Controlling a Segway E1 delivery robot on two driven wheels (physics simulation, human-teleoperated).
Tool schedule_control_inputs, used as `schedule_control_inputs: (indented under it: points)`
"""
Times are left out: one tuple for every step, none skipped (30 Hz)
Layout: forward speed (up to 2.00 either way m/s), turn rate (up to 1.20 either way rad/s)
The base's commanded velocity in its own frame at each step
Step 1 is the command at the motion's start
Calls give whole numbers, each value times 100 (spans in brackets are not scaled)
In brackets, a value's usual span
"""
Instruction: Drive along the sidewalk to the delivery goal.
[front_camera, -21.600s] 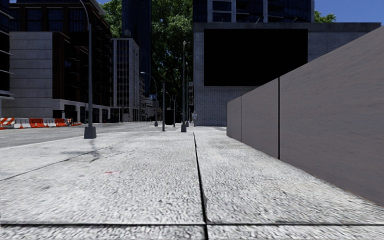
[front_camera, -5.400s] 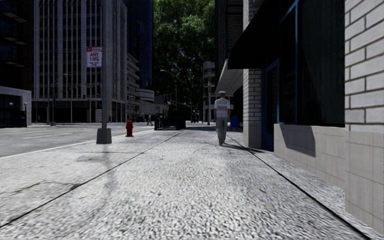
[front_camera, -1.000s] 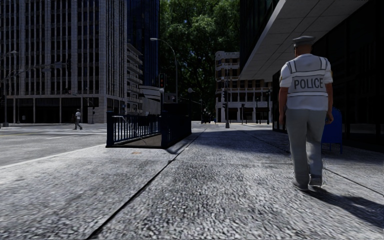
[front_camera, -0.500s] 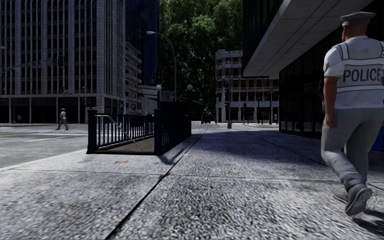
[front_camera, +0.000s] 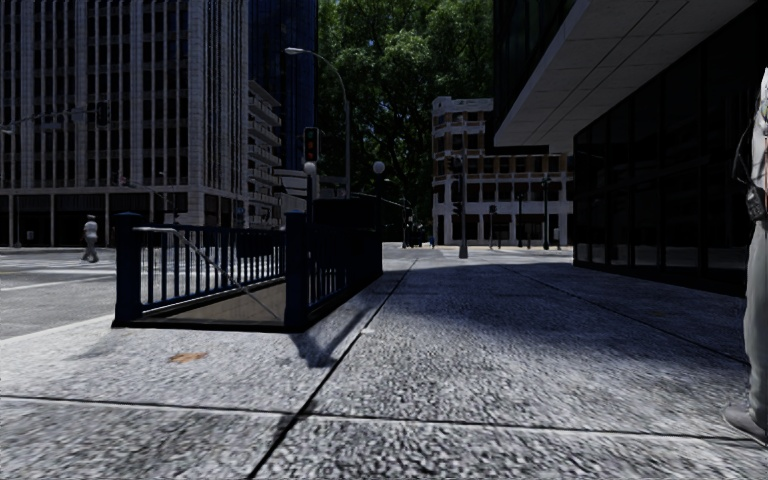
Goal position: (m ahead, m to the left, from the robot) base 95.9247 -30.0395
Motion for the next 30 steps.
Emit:
schedule_control_inputs:
  points:
    - [200, -12]
    - [200, -12]
    - [200, -42]
    - [200, -50]
    - [200, -52]
    - [200, -51]
    - [200, -51]
    - [200, -37]
    - [200, -30]
    - [200, -26]
    - [200, -26]
    - [200, -7]
    - [200, 0]
    - [200, 0]
    - [200, 0]
    - [200, 0]
    - [200, 0]
    - [200, 0]
    - [200, -10]
    - [200, -26]
    - [200, -35]
    - [200, -35]
    - [200, -53]
    - [200, -61]
    - [200, -63]
    - [200, -63]
    - [200, -63]
    - [200, -64]
    - [200, -64]
    - [200, -48]
